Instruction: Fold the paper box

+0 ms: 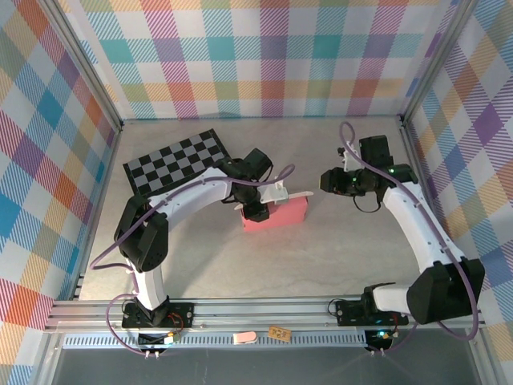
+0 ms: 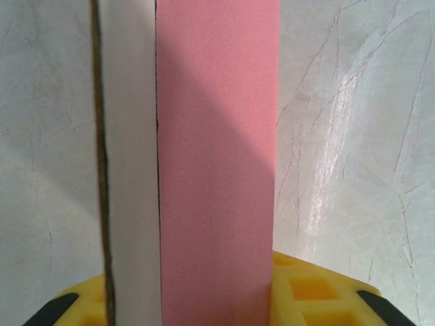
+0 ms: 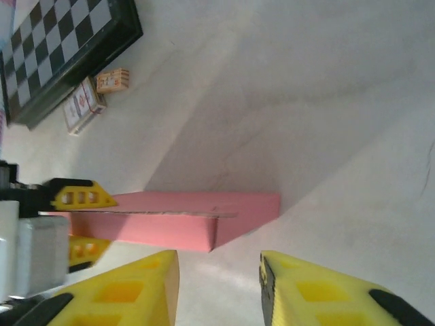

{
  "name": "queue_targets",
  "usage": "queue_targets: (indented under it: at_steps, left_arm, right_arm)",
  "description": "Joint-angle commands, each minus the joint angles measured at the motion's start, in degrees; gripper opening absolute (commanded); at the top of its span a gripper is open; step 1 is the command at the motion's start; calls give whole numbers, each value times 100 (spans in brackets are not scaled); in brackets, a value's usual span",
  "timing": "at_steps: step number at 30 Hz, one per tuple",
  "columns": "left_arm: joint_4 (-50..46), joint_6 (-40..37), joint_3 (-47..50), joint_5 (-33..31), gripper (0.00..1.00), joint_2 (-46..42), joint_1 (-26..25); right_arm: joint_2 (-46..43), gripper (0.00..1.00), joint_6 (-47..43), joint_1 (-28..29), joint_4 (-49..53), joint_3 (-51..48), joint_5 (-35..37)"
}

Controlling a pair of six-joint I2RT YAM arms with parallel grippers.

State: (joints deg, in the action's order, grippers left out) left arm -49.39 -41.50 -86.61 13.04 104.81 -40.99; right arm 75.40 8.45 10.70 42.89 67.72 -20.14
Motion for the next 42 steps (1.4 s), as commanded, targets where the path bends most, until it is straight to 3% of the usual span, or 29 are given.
queue_targets:
  at_steps: [1,7,11,17,21,24,31,42]
  left_arm:
    - [-601,-309,135,-134,30,148,233]
    - [-816,-525,140,-246,30,233,472]
    - [-806,-583,236,-148,30,104,675]
    - [-722,-598,357,-12,30,3,733]
    - [-722,-588,303,-3,30,73,733]
    - [-691,-570,291,4,30,101,751]
    - [-669,-526,243,25,30,164,759]
    - [-678,-438,178,50,30,211,759]
  right_arm:
    - [391,34,-1741,164,-100,285,-94]
    - [947,36,-3671,468,437,621,-586]
    - [1422,38,-4300,468,864,1103,-853]
    - [2180,41,-4479,525,1260,1871,-1054]
    - [2285,49,-4739,779,1145,1679,-342]
    - [2336,49,-4717,789,1012,1662,-253]
    - [2449,34,-4633,870,1080,1893,-388]
    - [2575,29,-4475,929,1002,1992,-570]
